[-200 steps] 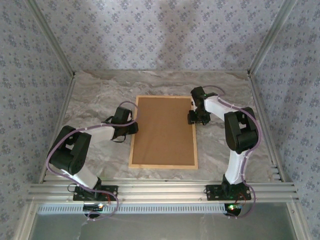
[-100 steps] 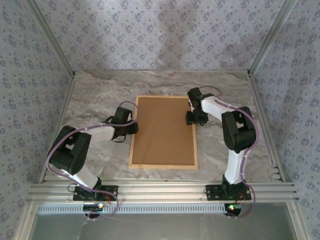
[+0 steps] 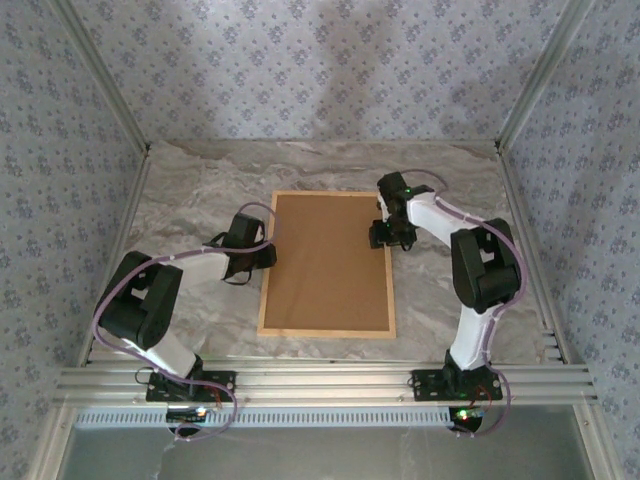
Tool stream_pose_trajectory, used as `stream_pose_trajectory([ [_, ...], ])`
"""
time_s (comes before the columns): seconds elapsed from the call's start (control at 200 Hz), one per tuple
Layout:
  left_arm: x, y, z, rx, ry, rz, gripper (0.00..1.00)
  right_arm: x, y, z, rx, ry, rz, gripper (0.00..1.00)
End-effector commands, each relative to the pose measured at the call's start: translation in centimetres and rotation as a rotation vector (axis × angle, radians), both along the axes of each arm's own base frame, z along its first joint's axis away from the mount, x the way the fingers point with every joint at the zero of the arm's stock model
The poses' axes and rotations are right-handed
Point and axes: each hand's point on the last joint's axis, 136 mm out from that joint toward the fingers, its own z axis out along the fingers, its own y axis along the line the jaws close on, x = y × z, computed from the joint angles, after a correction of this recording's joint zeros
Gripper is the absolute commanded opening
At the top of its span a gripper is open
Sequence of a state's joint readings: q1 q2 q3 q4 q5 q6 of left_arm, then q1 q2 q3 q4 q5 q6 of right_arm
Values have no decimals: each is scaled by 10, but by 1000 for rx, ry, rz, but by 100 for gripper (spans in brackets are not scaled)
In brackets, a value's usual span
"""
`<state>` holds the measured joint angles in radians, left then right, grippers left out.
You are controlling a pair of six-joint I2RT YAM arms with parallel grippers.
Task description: Put the photo into the frame
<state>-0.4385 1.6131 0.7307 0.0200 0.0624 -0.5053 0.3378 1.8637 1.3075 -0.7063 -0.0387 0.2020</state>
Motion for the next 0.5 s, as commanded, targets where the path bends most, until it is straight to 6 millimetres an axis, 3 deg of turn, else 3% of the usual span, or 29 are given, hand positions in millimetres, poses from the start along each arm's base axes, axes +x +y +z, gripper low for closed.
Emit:
stream_pose_trajectory([
  [0.0, -34, 7, -40, 53, 164, -34, 25, -7, -8, -3, -8, 30, -1, 56],
  [0.495, -33, 7, -40, 54, 164, -33, 25, -6, -23, -28, -104, 79, -11, 52],
])
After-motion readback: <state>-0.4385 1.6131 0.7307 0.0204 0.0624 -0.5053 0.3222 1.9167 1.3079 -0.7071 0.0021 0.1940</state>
